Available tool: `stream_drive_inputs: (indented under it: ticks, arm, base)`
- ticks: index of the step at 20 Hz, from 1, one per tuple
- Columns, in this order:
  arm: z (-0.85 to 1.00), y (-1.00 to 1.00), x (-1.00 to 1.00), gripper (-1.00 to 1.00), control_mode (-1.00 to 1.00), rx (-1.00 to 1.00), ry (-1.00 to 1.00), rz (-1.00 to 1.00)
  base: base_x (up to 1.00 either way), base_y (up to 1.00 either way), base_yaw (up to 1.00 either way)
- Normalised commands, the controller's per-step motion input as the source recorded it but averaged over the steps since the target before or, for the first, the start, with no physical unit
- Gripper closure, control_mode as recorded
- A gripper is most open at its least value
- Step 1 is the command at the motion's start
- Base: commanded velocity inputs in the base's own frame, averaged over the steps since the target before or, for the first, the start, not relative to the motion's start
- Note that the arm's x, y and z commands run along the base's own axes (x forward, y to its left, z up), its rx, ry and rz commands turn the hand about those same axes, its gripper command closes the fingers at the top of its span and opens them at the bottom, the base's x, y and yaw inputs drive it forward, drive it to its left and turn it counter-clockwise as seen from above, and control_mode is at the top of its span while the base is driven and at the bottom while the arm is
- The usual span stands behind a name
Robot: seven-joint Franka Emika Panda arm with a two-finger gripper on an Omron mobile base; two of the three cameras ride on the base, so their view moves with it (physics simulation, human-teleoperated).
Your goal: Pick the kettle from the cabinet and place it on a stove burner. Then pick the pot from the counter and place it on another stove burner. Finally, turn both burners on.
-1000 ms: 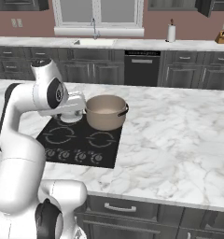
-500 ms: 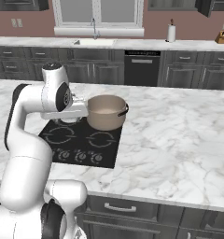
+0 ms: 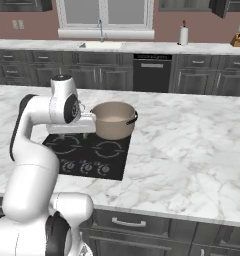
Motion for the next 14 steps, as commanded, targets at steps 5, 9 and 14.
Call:
stream_drive_inputs:
  ticks: [5,9,14]
  arm:
    - [-0.36,0.00,0.05,-1.00,-1.00,0.00,0.10,-0.07]
    - [-0.40,0.00,0.06,-1.00,-1.00,0.00,0.07,-0.08]
    - [-0.43,0.00,0.11,-1.00,-1.00,0.00,0.02,-0.09]
  base:
    - [0.00,0.00,0.00]
    - [0.00,0.00,0.00]
    - [0.00,0.00,0.00]
